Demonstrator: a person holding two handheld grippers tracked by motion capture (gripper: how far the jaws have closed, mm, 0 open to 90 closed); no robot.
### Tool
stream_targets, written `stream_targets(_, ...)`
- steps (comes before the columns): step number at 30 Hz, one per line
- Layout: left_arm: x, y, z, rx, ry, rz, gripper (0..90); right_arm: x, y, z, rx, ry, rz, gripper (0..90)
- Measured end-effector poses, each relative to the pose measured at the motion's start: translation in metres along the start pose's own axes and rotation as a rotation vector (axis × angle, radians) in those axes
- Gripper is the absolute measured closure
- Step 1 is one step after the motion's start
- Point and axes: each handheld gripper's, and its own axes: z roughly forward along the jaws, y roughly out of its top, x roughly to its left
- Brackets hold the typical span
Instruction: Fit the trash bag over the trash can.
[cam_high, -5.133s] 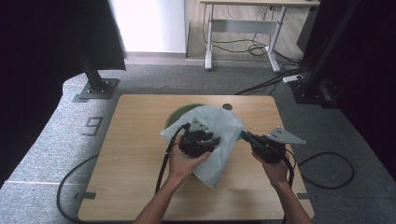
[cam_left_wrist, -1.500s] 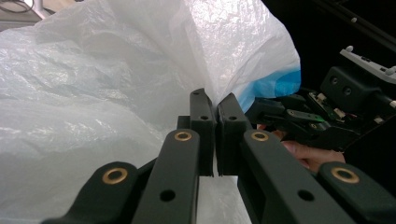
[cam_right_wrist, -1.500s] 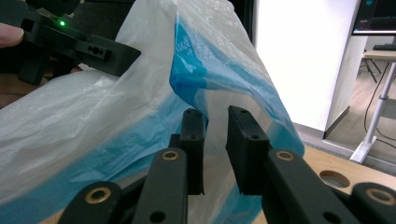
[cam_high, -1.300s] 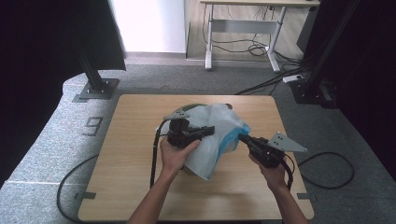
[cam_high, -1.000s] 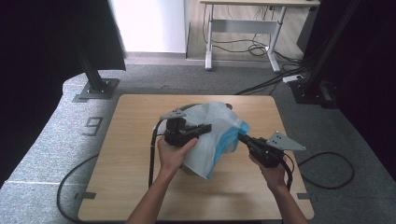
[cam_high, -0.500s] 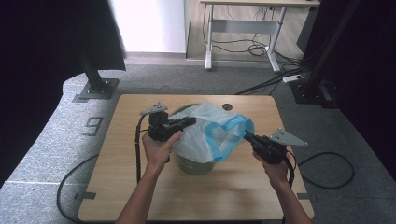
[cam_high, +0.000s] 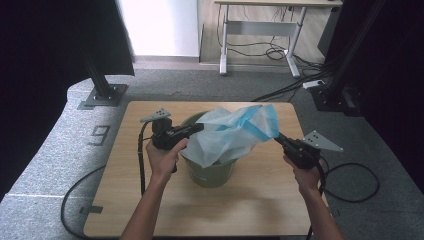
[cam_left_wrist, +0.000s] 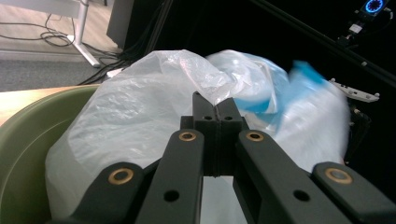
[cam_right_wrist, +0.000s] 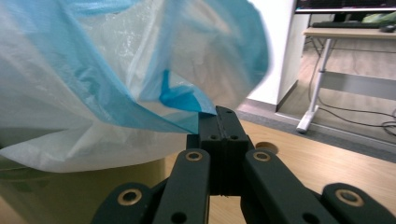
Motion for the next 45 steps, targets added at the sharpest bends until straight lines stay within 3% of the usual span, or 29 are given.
stream_targets(7,-0.002,-0.006,0.000,0.003,-0.024,0.017,89.9,-0.008,0.000,-0.013,-0.021,-0.025,0.009,88.9)
stream_targets(16,0.008,-0.016,-0.019,-0.021,-0.017,0.016,89.8,-0.010,-0.013,-0.018,-0.018,-0.007,0.032,88.8)
stream_targets(25,0.017,-0.031,-0.041,-0.019,-0.003,0.008,89.8,0.010,-0.024,-0.019,-0.012,0.055,0.031,88.8)
stream_targets(34,0.028,-0.051,-0.069,-0.025,-0.026,-0.021,89.8,0.034,-0.040,-0.017,0.032,0.150,0.016,88.8)
stream_targets(41,0.036,-0.066,-0.075,-0.002,-0.038,-0.039,89.8,0.044,-0.051,-0.014,0.078,0.198,0.014,88.8)
stream_targets(45,0.042,-0.071,-0.078,-0.012,-0.054,-0.070,89.8,0.046,-0.055,-0.011,0.095,0.216,0.008,88.9)
